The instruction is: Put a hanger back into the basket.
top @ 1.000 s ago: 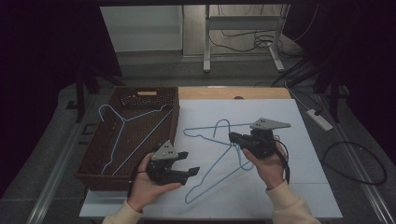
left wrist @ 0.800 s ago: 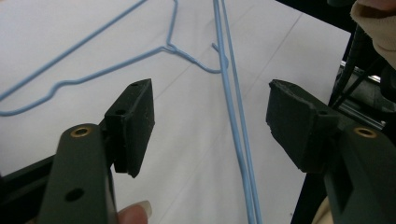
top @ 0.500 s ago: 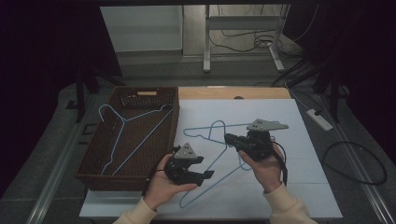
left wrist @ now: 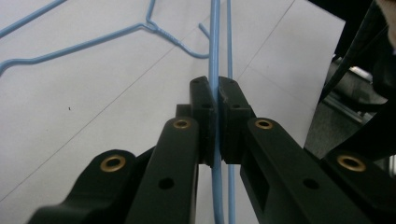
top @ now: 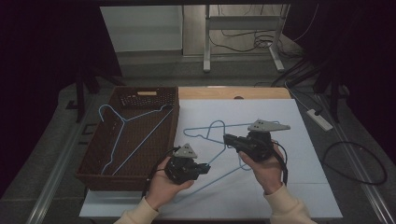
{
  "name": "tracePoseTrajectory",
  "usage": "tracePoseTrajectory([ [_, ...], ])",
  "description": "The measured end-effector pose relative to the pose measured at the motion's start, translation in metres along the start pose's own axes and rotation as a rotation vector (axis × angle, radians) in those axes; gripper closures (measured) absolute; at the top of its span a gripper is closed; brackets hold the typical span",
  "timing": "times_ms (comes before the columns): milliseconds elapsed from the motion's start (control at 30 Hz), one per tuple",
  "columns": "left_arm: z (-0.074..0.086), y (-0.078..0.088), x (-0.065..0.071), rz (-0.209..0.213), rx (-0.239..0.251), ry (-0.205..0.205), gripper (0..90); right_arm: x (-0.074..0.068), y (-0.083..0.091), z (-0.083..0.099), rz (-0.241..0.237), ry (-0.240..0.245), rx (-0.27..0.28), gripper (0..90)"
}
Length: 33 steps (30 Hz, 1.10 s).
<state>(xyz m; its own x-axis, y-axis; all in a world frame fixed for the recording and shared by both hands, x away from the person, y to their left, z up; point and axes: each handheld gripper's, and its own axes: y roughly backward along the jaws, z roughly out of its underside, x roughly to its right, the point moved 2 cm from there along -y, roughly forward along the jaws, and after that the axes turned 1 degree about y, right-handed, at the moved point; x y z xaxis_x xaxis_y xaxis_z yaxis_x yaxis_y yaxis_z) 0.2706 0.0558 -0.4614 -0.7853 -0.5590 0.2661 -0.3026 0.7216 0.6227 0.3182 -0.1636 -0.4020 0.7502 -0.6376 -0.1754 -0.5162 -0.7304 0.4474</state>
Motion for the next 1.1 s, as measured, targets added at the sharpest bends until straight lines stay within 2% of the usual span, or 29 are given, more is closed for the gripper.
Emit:
tracePoseTrajectory([
  [200, -0.003, 0.008, 0.003, -0.01, 0.046, 0.014, 87.1, 0.0, 0.007, 0.0, -0.001, 0.02, 0.035, 83.7],
  [433, -0.004, 0.017, 0.003, 0.002, 0.07, 0.027, 87.1, 0.007, 0.025, 0.008, 0.013, 0.068, 0.099, 50.9],
  [533, -0.004, 0.022, 0.003, 0.013, 0.083, 0.034, 87.1, 0.012, 0.034, 0.017, 0.029, 0.078, 0.113, 43.5],
  [633, -0.005, 0.027, 0.003, 0.013, 0.1, 0.039, 87.1, 0.018, 0.043, 0.027, 0.051, 0.085, 0.115, 38.9],
  [800, -0.007, 0.04, 0.001, 0.001, 0.135, 0.055, 87.1, 0.027, 0.051, 0.042, 0.069, 0.105, 0.103, 36.4],
  [1100, -0.009, 0.071, -0.008, 0.006, 0.207, 0.062, 87.1, 0.048, 0.059, 0.067, 0.11, 0.083, 0.084, 32.9],
])
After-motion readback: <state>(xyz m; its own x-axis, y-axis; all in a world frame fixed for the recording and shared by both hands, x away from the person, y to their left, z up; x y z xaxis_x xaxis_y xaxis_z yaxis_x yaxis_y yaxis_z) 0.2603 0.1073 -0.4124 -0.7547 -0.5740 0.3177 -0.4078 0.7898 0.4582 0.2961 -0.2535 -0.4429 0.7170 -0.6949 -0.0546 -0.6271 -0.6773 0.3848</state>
